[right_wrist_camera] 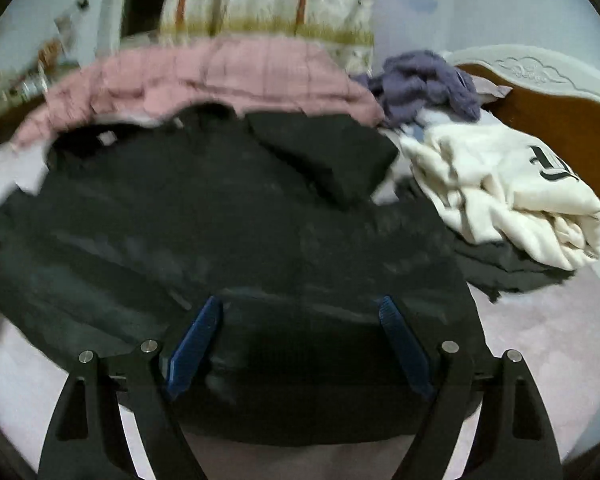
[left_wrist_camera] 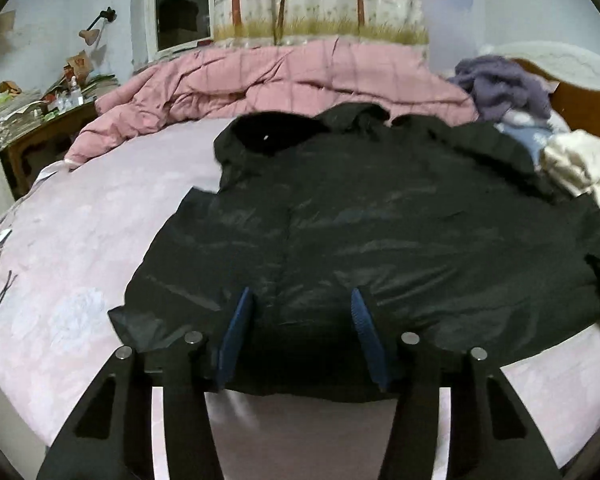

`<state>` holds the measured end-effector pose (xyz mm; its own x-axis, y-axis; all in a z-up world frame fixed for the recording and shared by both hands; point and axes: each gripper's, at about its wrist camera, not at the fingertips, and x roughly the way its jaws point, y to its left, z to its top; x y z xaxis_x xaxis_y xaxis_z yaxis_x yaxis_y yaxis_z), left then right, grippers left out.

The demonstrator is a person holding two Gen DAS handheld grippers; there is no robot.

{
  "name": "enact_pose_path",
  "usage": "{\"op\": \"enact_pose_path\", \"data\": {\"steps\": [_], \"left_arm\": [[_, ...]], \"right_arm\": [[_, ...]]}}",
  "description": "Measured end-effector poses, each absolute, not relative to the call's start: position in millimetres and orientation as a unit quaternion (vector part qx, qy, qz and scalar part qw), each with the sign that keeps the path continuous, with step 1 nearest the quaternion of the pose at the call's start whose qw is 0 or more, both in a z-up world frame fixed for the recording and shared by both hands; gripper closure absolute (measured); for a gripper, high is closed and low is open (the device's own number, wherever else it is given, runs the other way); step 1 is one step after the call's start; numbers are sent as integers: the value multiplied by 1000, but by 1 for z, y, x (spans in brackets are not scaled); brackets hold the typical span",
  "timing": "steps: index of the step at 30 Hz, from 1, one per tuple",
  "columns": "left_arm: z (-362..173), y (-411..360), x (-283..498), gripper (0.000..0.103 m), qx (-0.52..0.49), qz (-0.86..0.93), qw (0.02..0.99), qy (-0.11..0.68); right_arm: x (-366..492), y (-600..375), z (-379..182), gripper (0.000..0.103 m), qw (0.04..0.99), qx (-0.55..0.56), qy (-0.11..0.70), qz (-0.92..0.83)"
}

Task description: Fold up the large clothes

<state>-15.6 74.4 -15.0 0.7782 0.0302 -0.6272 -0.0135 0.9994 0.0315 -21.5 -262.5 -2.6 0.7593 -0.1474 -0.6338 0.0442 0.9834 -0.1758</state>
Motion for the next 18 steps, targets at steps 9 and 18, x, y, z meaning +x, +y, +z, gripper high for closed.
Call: {"op": "enact_pose_path", "data": {"steps": [9, 18], "left_arm": [[-20, 84, -19, 51, 18, 73, 942, 327], [15, 96, -51, 51, -13, 80, 975, 206]], "right_arm": [[-24, -341, -7, 19, 910, 42, 372, -180], [-55, -365, 23, 20, 935, 94, 273, -205]]}}
